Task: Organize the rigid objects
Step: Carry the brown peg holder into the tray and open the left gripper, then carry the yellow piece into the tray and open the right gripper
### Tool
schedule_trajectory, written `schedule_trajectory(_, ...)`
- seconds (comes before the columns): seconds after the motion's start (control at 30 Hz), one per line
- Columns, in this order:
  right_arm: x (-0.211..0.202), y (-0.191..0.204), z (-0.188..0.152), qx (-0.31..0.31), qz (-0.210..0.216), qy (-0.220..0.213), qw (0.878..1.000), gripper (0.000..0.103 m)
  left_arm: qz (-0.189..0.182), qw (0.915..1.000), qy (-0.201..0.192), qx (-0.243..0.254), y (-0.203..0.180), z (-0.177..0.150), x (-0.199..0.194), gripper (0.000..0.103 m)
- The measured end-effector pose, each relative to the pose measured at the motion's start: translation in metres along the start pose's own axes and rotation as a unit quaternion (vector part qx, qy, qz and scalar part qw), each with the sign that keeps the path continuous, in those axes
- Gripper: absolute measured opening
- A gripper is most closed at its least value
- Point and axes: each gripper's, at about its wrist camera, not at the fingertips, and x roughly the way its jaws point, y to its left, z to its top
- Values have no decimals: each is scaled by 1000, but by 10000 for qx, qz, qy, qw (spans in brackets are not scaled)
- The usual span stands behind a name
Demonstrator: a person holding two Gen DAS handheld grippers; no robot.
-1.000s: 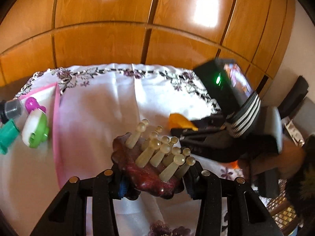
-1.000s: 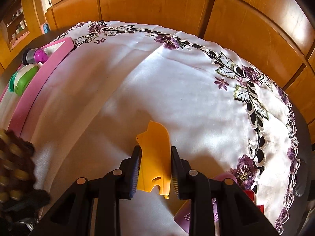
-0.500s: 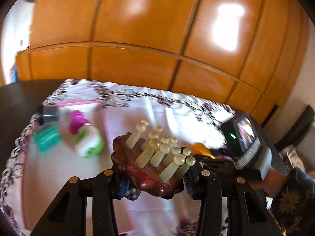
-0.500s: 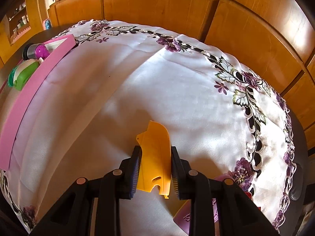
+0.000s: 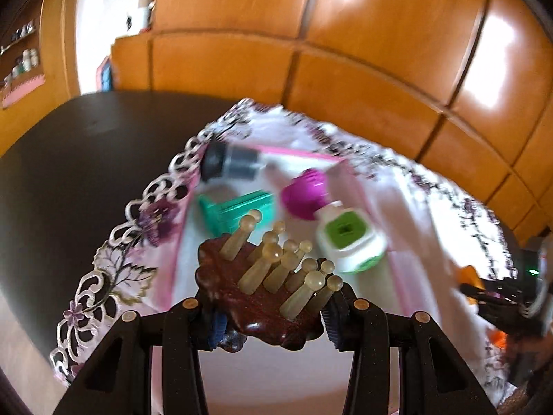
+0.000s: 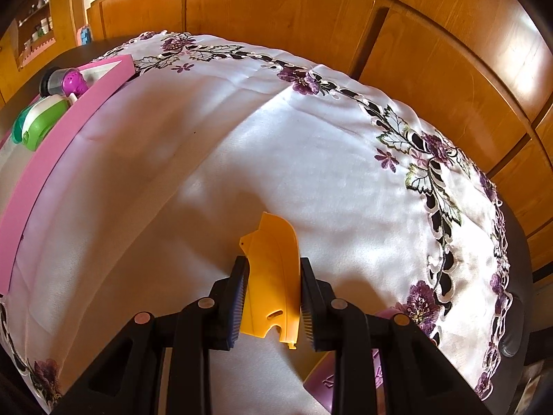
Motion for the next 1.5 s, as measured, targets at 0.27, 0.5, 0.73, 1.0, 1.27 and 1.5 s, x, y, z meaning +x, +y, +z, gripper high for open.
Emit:
schedule_trajectory(0.27, 0, 1, 0, -37, -27, -7, 10000, 28, 413, 9983, 395, 79, 15, 9, 43, 46)
schedule_trajectory(0.5, 0, 3, 1, -96, -60, -20, 9999, 28, 483, 9987, 185, 11, 19, 12, 35, 64)
schedule_trajectory(0.73, 0, 4, 0, -132, -104, -35, 9999, 28, 574, 9980, -252, 111, 11, 10, 5, 70)
schedule_trajectory(1.0, -1, 5, 0, -202, -161, -61, 9996, 28, 538, 9966, -616, -31, -10, -10, -33, 77)
schedule_trajectory(1.27, -1, 8, 0, -293, -242, -80, 9992, 28, 514, 9959, -723, 185, -29, -23, -47, 77)
schedule_trajectory(1.5, -2, 9, -1, -353, -286, -103, 9989, 28, 552, 9950, -743, 380, -41, -31, -50, 77)
